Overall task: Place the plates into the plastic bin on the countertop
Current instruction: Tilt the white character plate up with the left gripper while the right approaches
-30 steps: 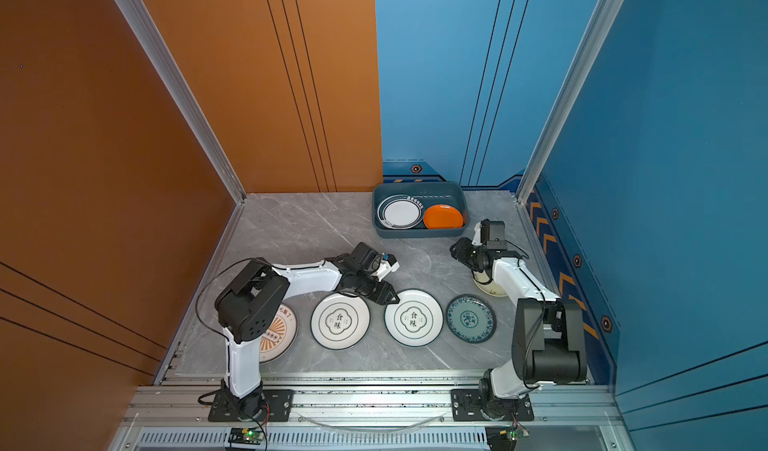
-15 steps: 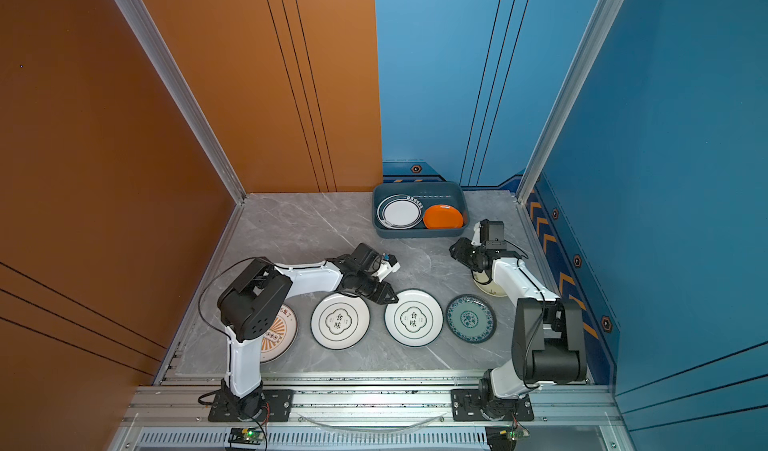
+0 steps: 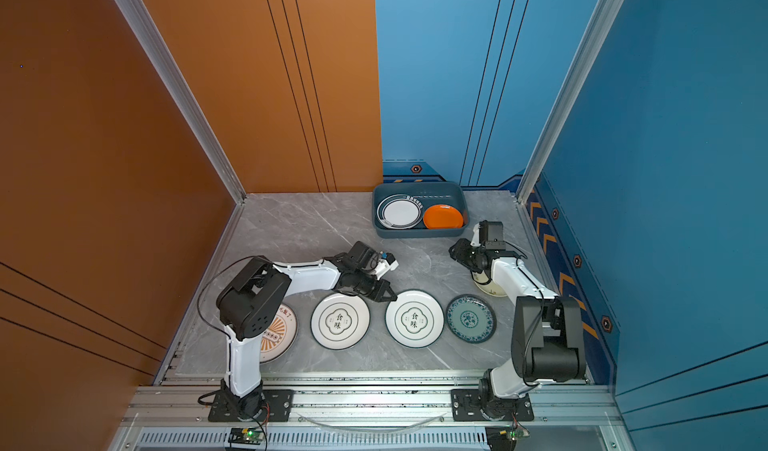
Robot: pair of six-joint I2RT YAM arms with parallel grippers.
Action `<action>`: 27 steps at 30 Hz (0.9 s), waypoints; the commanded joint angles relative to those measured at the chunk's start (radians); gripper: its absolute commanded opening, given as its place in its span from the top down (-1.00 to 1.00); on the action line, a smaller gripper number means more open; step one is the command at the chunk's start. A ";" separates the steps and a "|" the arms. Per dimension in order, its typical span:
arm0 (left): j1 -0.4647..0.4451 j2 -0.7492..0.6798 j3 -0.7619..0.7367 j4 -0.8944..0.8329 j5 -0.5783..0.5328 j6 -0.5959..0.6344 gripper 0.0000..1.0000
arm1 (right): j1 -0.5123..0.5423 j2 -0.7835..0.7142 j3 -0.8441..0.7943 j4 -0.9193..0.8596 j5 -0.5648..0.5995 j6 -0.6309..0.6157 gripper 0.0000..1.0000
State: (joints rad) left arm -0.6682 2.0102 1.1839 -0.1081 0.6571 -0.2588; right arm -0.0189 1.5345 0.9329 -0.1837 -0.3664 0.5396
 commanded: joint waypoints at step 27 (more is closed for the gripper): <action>0.223 -0.250 -0.074 -0.020 0.080 -0.058 1.00 | 0.028 0.050 -0.182 0.456 -0.440 0.119 -0.30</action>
State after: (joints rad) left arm -0.4549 1.7985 1.1145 -0.1387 0.6674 -0.2817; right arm -0.0097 1.5562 0.7807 0.1226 -0.6800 0.6201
